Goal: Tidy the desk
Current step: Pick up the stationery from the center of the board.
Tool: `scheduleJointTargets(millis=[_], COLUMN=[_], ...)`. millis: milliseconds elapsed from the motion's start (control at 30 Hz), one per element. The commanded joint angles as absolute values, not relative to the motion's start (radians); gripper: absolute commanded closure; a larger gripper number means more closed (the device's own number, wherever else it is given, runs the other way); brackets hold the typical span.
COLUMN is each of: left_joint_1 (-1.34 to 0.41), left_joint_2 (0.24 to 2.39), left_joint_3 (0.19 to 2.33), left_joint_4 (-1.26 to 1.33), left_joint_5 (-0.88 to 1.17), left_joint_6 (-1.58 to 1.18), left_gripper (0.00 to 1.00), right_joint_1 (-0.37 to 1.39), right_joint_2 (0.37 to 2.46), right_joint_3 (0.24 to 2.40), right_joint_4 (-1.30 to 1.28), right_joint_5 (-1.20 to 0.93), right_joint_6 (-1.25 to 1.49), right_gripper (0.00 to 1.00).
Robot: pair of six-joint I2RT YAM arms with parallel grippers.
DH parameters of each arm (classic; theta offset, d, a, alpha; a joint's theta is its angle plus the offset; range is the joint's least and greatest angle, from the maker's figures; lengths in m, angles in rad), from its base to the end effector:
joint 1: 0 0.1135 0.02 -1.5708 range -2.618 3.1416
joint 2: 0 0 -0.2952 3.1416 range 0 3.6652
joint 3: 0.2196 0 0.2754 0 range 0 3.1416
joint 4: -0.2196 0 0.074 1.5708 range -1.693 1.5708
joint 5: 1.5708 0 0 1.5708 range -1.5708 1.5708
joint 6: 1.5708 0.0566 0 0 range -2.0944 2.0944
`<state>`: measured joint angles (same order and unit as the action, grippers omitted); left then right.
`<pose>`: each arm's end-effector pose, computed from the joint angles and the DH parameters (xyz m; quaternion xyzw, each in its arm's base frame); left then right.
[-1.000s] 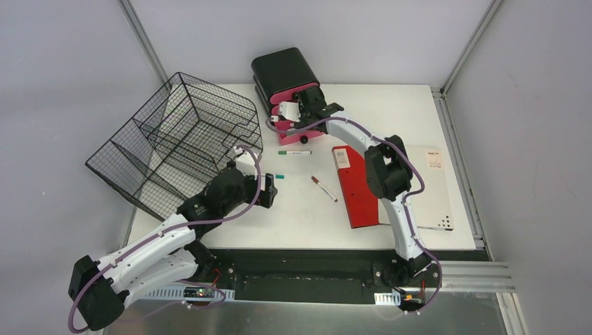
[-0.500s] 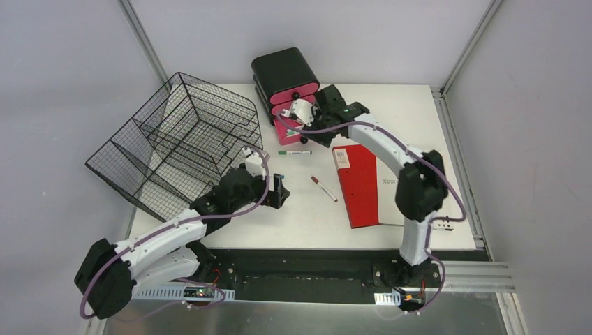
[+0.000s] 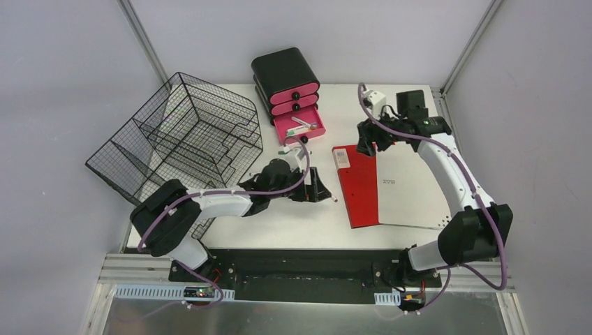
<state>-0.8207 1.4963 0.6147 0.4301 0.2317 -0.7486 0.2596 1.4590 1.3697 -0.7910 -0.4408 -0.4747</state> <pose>0.2164 -0.2513 0.1823 0.0917 0.8390 -0.4419 0.3039 0.3223 0.1106 0.3461 -0.3987 0.8305 0.1691 0.3504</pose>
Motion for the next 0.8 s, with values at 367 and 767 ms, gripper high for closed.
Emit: scheduleJointTargets(millis=[367, 767], left_joint_1=[-1.002, -1.004], left_joint_2=[1.837, 2.042], left_joint_3=[1.355, 1.631], left_joint_4=[-0.536, -0.798], left_joint_5=[-0.308, -0.333], left_joint_6=[-1.106, -1.126], left_gripper=[0.19, 0.27], right_joint_1=[0.009, 0.031], right_joint_2=[1.308, 1.271], right_joint_3=[1.284, 1.260], right_joint_4=[-0.763, -0.746], right_joint_5=[-0.805, -0.846], right_joint_6=[-0.366, -0.356], right_gripper=[0.34, 0.33])
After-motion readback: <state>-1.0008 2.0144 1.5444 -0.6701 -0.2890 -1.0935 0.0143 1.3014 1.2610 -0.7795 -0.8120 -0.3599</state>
